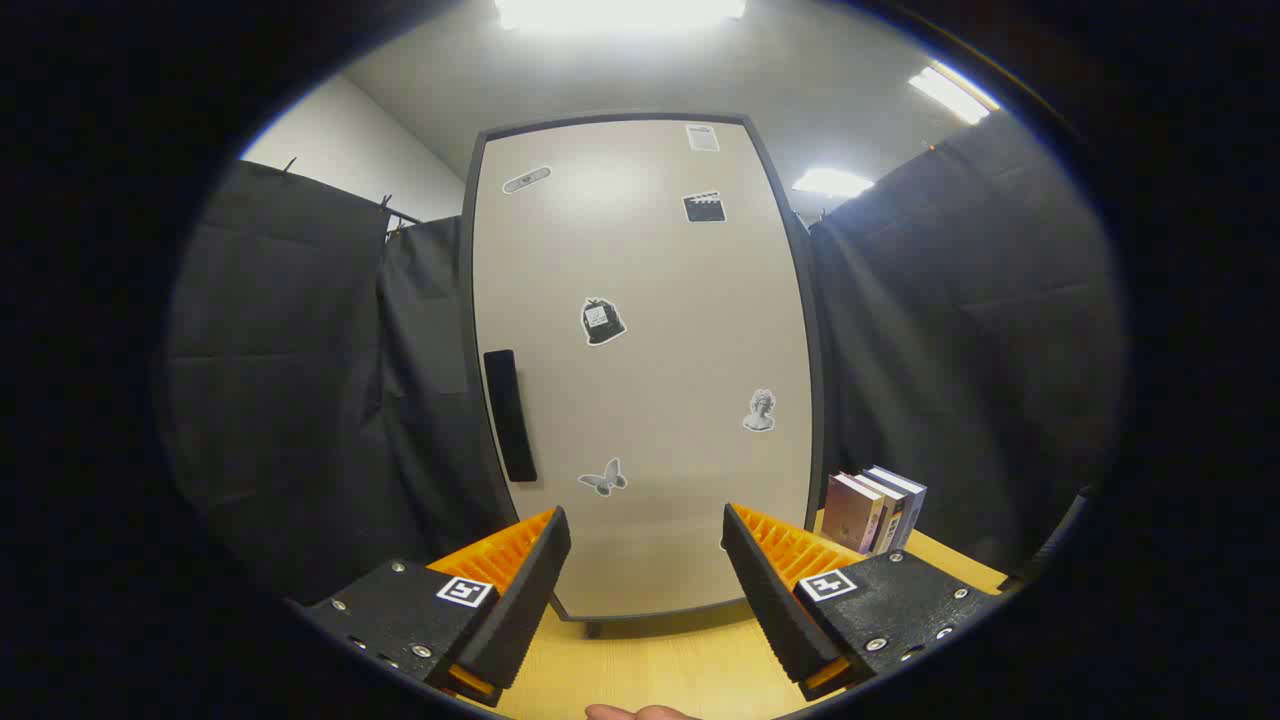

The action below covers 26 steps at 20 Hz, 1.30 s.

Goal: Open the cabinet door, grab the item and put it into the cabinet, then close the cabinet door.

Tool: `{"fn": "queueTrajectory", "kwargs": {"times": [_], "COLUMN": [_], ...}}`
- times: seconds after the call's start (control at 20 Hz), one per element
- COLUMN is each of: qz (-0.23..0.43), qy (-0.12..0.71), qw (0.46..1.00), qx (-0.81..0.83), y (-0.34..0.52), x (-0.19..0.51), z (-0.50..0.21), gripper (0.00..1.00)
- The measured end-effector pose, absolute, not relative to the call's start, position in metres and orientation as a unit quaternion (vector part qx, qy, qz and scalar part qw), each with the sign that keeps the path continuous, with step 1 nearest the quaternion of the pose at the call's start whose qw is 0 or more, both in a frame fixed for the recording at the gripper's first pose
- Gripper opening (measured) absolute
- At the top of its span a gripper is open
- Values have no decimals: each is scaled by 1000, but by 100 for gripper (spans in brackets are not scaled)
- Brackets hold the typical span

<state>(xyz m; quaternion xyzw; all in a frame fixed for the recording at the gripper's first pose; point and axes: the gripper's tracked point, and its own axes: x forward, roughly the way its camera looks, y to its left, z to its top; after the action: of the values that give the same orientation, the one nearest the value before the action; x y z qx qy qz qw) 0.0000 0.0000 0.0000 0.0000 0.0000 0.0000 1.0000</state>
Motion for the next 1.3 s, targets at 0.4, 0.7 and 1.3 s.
{"fn": "queueTrajectory", "kwargs": {"times": [0.4,0.7,1.3], "qz": [-1,-5,-5], "qy": [0,0,13], "qw": [1000,1000,1000], "qx": [0,4,10], "y": [-1,-6,-5], "x": [7,10,23], "z": [-2,-1,-8], "gripper": [95,95,95]}}
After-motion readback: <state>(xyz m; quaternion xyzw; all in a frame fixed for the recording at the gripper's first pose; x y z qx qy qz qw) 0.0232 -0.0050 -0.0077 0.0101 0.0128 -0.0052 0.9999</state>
